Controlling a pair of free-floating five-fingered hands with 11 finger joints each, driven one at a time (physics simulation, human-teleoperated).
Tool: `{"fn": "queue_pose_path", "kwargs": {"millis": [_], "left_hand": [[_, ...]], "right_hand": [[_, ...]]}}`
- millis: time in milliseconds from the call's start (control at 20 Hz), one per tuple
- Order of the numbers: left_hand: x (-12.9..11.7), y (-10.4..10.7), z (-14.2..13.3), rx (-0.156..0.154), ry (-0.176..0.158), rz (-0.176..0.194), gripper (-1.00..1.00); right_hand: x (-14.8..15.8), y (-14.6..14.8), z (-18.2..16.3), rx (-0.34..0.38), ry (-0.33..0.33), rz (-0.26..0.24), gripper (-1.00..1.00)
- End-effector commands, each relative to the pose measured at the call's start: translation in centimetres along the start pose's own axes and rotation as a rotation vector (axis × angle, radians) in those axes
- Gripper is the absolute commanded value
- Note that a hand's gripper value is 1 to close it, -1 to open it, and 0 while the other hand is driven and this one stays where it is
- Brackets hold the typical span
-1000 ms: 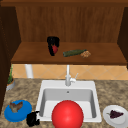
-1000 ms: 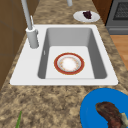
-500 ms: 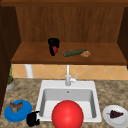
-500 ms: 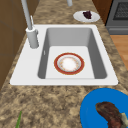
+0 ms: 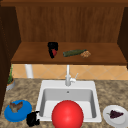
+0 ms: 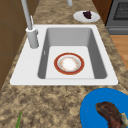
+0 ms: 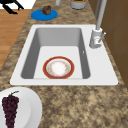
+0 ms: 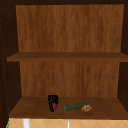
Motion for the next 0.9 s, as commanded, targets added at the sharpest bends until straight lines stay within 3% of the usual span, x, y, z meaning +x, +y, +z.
{"fn": "queue_pose_path", "kwargs": {"millis": [0, 100, 300, 450, 550, 650, 750, 800, 850], "left_hand": [[0.0, 0.0, 0.0, 0.000, 0.000, 0.000, 0.00], [0.0, 0.0, 0.0, 0.000, 0.000, 0.000, 0.00], [0.0, 0.0, 0.0, 0.000, 0.000, 0.000, 0.00], [0.0, 0.0, 0.0, 0.000, 0.000, 0.000, 0.00], [0.0, 0.0, 0.0, 0.000, 0.000, 0.000, 0.00], [0.0, 0.0, 0.0, 0.000, 0.000, 0.000, 0.00], [0.0, 0.0, 0.0, 0.000, 0.000, 0.000, 0.00], [0.0, 0.0, 0.0, 0.000, 0.000, 0.000, 0.00], [0.0, 0.0, 0.0, 0.000, 0.000, 0.000, 0.00]], "right_hand": [[1.6, 0.0, -3.1, -0.037, 0.002, 0.001, 1.00], [2.3, -0.7, -4.4, -0.038, 0.006, 0.015, 1.00], [2.5, -2.0, -6.5, 0.104, 0.028, 0.076, 1.00], [2.4, -1.2, -8.5, 0.241, 0.007, 0.126, 1.00], [2.1, 0.0, -7.7, 0.307, -0.005, 0.129, 1.00], [1.7, 0.2, -6.6, 0.320, -0.006, 0.116, 1.00], [1.4, -0.5, -5.7, 0.284, -0.006, 0.110, 1.00], [1.3, -0.9, -5.3, 0.259, -0.005, 0.109, -1.00], [1.3, -1.7, -4.7, 0.218, 0.003, 0.098, -1.00]]}}
